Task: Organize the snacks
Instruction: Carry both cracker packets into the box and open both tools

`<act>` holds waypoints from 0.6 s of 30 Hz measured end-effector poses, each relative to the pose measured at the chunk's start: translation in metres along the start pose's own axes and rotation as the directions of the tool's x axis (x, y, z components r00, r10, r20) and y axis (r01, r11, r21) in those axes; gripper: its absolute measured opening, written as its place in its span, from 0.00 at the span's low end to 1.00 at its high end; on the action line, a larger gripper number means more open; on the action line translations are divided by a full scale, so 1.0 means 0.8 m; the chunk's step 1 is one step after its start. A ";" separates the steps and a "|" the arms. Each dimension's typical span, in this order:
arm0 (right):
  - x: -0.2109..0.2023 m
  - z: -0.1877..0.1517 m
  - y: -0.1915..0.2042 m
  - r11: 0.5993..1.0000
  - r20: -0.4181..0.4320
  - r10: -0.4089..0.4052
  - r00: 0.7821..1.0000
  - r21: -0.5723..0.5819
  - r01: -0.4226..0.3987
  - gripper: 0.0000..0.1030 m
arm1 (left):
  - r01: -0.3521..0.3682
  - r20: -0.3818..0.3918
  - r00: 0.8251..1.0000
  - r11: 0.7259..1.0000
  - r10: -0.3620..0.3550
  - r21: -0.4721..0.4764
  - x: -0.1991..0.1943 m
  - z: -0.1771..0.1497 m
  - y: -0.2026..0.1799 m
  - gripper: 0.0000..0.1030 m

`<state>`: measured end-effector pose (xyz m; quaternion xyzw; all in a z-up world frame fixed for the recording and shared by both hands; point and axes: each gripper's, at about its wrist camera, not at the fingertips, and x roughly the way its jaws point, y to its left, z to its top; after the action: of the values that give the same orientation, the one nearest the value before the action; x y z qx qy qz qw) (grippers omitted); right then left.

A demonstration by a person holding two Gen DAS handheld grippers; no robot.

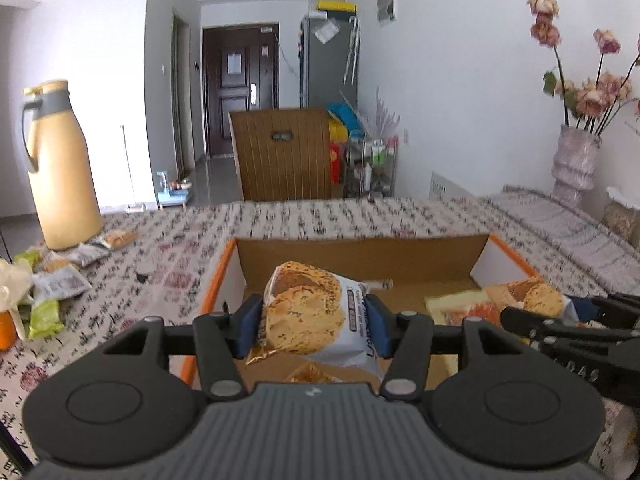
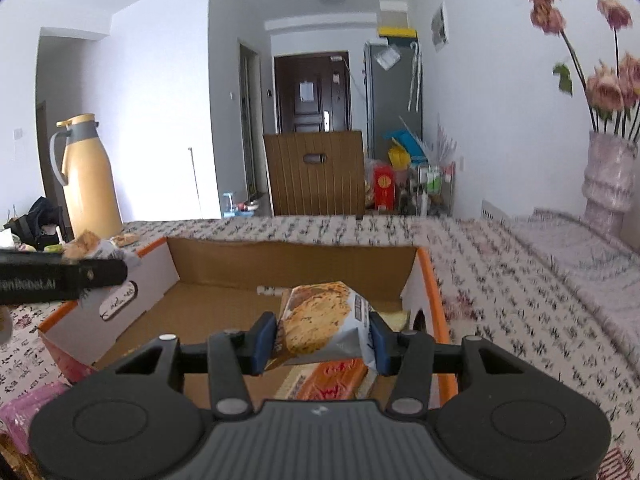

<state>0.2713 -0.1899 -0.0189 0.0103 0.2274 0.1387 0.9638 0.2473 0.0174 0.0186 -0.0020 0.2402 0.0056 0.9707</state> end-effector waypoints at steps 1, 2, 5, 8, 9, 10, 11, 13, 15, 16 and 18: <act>0.002 -0.001 -0.001 1.000 -0.009 0.000 1.000 0.005 0.000 0.47 | 0.001 -0.007 1.000 1.000 -0.001 -0.002 0.002 -0.002 0.000 0.57; 0.003 -0.002 -0.002 1.000 -0.017 0.000 1.000 0.010 0.001 0.49 | 0.000 -0.013 1.000 1.000 0.000 -0.003 0.003 -0.004 0.000 0.59; 0.002 -0.004 -0.005 1.000 -0.019 -0.013 1.000 0.027 0.014 0.63 | 0.004 -0.011 1.000 1.000 -0.005 -0.009 0.000 -0.007 0.001 0.78; -0.004 -0.003 -0.008 0.999 -0.005 -0.008 1.000 0.050 0.008 0.83 | -0.019 0.014 1.000 1.000 0.019 -0.005 -0.007 -0.007 -0.002 0.99; -0.007 -0.003 -0.009 0.998 0.005 -0.016 1.000 0.054 0.015 0.88 | -0.018 0.017 1.000 1.000 0.018 -0.005 -0.009 -0.007 -0.002 1.00; -0.009 -0.002 -0.011 0.998 0.012 -0.021 1.000 0.056 0.021 0.95 | -0.018 0.021 1.000 1.000 0.019 -0.008 -0.010 -0.006 -0.002 1.00; -0.011 -0.003 -0.011 0.998 0.018 -0.024 1.000 0.058 0.023 0.99 | -0.024 0.023 0.999 1.000 0.025 -0.012 -0.012 -0.007 -0.002 1.00; -0.013 -0.003 -0.013 0.998 0.021 -0.022 1.000 0.063 0.021 1.00 | -0.031 0.022 0.999 0.999 0.031 -0.015 -0.012 -0.006 -0.002 1.00; -0.013 -0.003 -0.014 0.998 0.024 -0.025 0.999 0.062 0.023 1.00 | -0.030 0.025 0.999 0.999 0.030 -0.016 -0.014 -0.005 -0.002 1.00; -0.014 -0.002 -0.013 0.998 0.025 -0.025 0.999 0.062 0.023 1.00 | -0.030 0.027 0.999 0.999 0.030 -0.015 -0.015 -0.005 -0.002 1.00; -0.015 -0.002 -0.014 0.998 0.030 -0.025 0.999 0.062 0.023 1.00 | -0.029 0.031 0.999 0.999 0.029 -0.015 -0.016 -0.006 -0.002 1.00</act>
<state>0.2633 -0.2041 -0.0159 0.0395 0.2166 0.1200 0.9681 0.2339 0.0152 0.0206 -0.0053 0.2249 0.0214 0.9741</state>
